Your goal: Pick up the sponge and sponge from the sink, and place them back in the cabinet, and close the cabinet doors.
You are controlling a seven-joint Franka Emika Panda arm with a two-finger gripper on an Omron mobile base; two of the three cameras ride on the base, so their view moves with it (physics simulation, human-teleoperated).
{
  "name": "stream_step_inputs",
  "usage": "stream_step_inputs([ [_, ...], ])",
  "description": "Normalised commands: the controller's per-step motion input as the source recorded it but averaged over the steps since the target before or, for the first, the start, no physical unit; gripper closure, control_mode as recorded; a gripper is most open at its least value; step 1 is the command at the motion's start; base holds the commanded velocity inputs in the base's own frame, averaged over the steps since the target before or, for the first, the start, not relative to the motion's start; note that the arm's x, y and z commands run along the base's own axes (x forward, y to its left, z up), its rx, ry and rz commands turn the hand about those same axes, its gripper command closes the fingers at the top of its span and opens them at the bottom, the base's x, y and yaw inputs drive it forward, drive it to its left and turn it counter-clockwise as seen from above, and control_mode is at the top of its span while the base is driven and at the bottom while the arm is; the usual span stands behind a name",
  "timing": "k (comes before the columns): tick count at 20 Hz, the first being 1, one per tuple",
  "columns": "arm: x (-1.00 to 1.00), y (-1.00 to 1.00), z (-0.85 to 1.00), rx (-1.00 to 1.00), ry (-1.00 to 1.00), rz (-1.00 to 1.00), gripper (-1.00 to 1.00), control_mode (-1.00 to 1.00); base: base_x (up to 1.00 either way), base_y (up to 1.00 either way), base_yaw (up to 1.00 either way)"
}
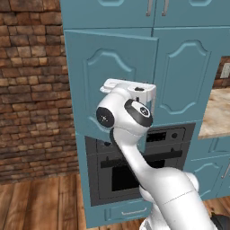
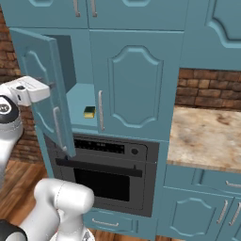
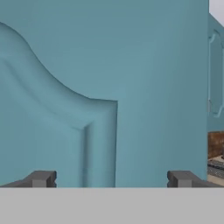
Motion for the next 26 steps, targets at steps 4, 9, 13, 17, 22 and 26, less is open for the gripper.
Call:
stream_step_inputs([
  [4, 0.35, -0.31, -0.04, 0.00, 0.00, 0.00, -1.00, -1.00, 0.00, 0.00, 0.00],
  [9, 0.39, -0.30, -0.10, 0.00, 0.00, 0.03, -1.00, -1.00, 0.00, 0.00, 0.00],
  [13, 0.40, -0.28, -0.06, 0.00, 0.00, 0.07, -1.00, -1.00, 0.00, 0.00, 0.00],
  [17, 0.42, -0.25, -0.05, 0.00, 0.00, 0.07, -1.00, -1.00, 0.00, 0.00, 0.00],
  [22, 0.38, -0.28, -0.05, 0.00, 0.00, 0.10, -1.00, -1.00, 0.00, 0.00, 0.00],
  [26, 0.32, -0.28, -0.06, 0.00, 0.00, 0.14, -1.00, -1.00, 0.00, 0.00, 0.00],
])
